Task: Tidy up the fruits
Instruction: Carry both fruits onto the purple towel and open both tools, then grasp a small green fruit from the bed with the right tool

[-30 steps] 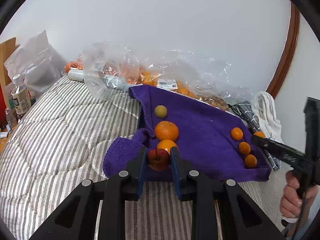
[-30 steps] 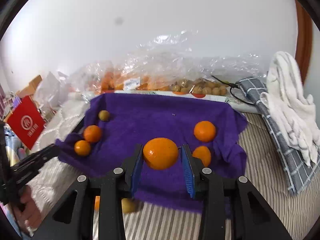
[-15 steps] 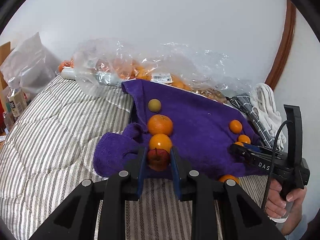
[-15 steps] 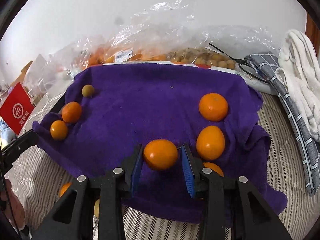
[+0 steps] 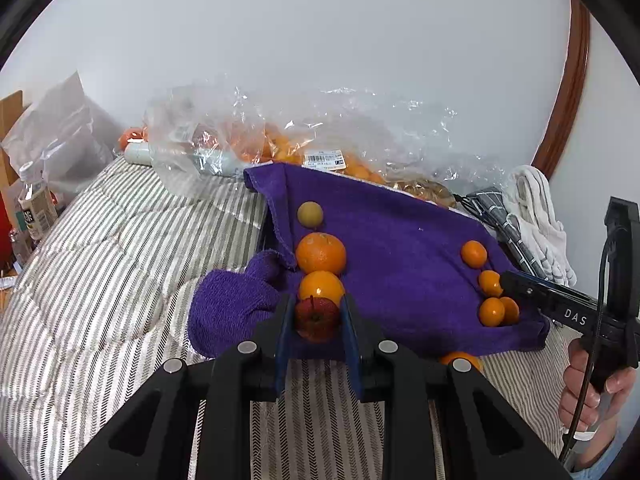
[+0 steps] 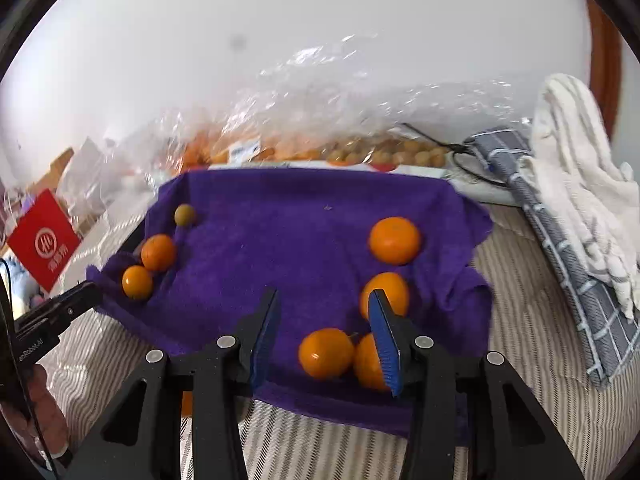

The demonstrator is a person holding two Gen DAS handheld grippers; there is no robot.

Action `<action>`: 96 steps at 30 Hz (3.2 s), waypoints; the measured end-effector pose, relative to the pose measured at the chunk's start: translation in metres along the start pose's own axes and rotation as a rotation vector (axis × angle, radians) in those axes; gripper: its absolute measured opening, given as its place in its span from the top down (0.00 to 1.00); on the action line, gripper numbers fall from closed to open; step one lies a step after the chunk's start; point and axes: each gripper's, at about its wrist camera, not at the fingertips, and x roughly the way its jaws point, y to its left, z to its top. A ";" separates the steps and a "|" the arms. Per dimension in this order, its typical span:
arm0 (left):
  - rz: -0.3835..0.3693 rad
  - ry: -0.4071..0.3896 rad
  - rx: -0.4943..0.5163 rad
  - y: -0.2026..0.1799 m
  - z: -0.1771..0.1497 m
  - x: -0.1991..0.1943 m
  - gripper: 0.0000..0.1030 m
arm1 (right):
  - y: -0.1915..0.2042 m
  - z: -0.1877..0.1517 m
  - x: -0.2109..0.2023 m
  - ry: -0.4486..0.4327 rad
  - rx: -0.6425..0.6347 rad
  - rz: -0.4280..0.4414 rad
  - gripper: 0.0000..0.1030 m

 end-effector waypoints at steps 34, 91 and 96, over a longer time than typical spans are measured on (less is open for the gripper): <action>0.014 0.292 0.068 -0.052 0.027 0.083 0.72 | -0.046 0.005 -0.005 -0.014 0.141 -0.129 0.56; 0.057 0.211 0.152 0.039 -0.053 -0.018 0.33 | 0.079 -0.055 0.011 0.181 -0.095 0.053 0.74; 0.059 0.211 0.154 0.038 -0.054 -0.018 0.33 | 0.079 -0.060 0.001 0.149 -0.118 0.023 0.74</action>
